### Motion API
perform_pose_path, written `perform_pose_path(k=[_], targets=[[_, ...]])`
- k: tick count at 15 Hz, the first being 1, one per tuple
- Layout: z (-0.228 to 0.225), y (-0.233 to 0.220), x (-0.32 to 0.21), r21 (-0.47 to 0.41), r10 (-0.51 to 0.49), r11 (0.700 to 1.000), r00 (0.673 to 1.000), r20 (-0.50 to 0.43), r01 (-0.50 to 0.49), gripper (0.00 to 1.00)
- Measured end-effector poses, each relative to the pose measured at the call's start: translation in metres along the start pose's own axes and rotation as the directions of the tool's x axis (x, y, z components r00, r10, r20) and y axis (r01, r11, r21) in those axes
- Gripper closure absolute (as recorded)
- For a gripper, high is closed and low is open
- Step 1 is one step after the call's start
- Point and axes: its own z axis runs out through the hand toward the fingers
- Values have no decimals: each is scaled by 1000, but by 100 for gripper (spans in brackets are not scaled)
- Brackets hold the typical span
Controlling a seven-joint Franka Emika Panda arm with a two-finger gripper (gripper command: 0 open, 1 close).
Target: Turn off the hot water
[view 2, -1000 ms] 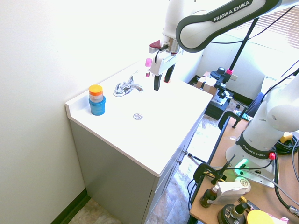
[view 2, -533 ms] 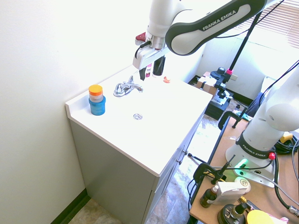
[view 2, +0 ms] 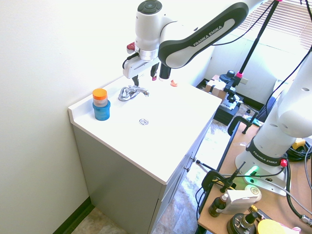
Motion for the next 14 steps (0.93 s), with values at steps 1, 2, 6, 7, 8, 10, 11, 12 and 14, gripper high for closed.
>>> perform_pose_path(k=[1,2,6,7,8,10,11,12,14], targets=[[6,-6,1,-5,4,1000,1000,-15,-4,0],[12,-12,1,-10,2,1000,1000,-27,-3,0],[36,-31,-6,-29,-19,999,998,-61,17,0],[40,-33,-5,-35,-21,999,997,-70,18,0],[43,-34,-5,-41,-24,999,997,-74,21,0],[42,-35,-8,-46,-18,999,998,-63,15,0],[41,-36,-11,-47,-9,999,999,-43,7,0],[41,-37,-14,-53,-5,999,1000,-18,4,0],[41,-37,-20,-69,1,998,1000,21,0,0]])
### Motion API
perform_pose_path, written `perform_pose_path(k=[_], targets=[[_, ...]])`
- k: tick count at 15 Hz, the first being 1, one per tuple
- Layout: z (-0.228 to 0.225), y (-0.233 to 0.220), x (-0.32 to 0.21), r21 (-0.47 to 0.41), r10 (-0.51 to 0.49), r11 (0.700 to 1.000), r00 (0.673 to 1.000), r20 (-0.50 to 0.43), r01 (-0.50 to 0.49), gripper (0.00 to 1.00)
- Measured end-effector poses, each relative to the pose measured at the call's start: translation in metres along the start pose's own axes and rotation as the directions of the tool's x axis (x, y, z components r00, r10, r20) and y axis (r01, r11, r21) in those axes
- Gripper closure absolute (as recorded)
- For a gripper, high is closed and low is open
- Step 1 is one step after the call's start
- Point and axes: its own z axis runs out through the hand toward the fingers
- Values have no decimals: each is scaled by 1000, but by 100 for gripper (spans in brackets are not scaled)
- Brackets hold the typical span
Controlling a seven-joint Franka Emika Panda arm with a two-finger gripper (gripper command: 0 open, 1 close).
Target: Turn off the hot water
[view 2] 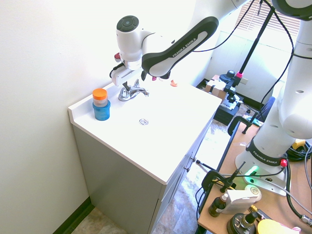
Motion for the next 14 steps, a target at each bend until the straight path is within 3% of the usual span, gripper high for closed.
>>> perform_pose_path(k=[5,9,11,14], targets=[[-7,-17,-20,15,20,1000,998,54,-21,0],[-11,-21,-1,22,50,998,996,70,-52,0],[-15,-11,13,24,9,1000,987,162,-13,0],[-27,43,42,26,-8,1000,972,236,2,0]])
